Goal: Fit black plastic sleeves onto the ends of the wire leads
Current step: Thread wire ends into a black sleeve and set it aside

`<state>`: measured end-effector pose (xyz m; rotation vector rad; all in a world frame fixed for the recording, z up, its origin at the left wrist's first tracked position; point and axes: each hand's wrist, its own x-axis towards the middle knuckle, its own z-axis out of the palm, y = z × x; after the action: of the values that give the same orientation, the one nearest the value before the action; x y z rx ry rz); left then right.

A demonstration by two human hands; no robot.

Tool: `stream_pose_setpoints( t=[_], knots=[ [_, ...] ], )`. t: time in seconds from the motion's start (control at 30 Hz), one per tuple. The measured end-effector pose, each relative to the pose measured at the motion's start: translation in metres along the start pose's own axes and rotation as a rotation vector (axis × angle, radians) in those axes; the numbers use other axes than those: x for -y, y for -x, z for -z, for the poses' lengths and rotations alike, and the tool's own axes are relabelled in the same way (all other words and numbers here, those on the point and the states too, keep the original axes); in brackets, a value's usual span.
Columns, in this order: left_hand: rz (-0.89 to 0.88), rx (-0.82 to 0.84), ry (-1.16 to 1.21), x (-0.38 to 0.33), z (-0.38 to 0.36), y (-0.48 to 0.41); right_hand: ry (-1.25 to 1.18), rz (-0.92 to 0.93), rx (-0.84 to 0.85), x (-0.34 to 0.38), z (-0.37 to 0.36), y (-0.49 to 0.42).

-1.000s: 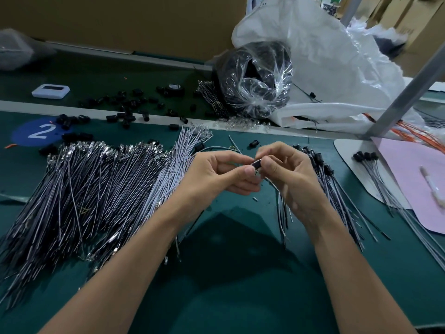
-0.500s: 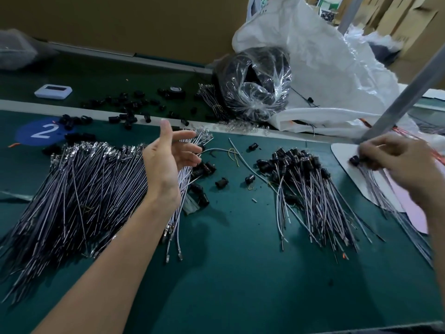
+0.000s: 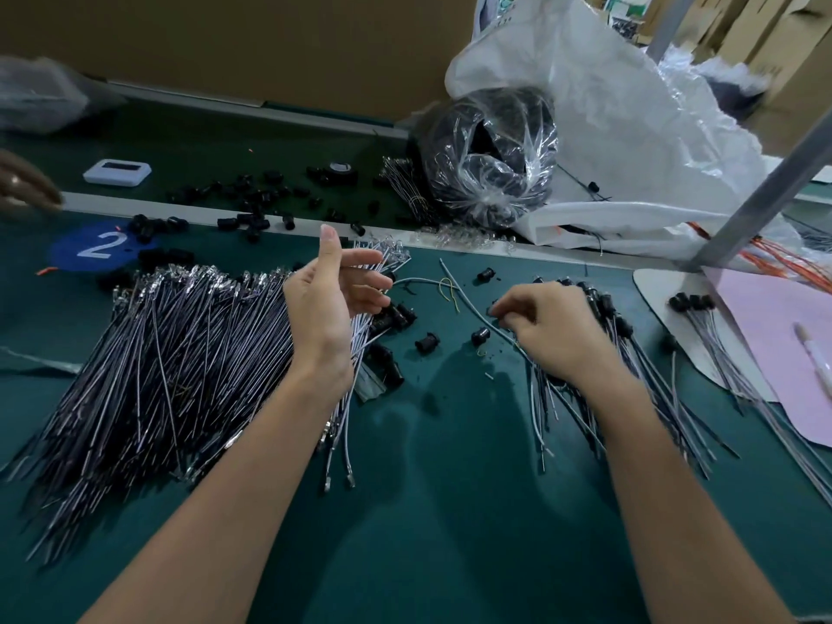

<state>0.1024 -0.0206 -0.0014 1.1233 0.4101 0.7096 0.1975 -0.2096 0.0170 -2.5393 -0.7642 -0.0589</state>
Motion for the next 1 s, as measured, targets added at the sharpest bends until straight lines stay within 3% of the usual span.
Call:
stream_pose_setpoints(
  t=[0.1, 0.2, 0.33, 0.5, 0.77, 0.87, 1.0],
  knots=[
    [-0.027, -0.035, 0.002, -0.002, 0.002, -0.003, -0.066, 0.055, 0.024, 0.018, -0.019, 0.002],
    [-0.039, -0.090, 0.012, -0.005, 0.005, -0.007, -0.137, 0.263, 0.078, 0.040, -0.035, 0.010],
    [-0.041, -0.136, 0.014, -0.004, 0.006, -0.010, -0.034, 0.464, 0.143, 0.061, -0.051, 0.017],
    [-0.039, -0.124, -0.003, -0.001, 0.003, -0.008, 0.139, 0.504, 0.133, 0.079, -0.069, 0.014],
    [-0.043, -0.130, 0.010, -0.002, 0.005, -0.008, 0.161, 0.582, 0.007, 0.067, -0.072, 0.008],
    [-0.040, -0.135, 0.020, -0.003, 0.006, -0.009, -0.027, 0.501, -0.063, 0.061, -0.070, 0.010],
    [-0.015, -0.107, -0.003, -0.003, 0.008, -0.009, -0.660, 0.300, -0.201, 0.057, -0.053, 0.008]
  ],
)
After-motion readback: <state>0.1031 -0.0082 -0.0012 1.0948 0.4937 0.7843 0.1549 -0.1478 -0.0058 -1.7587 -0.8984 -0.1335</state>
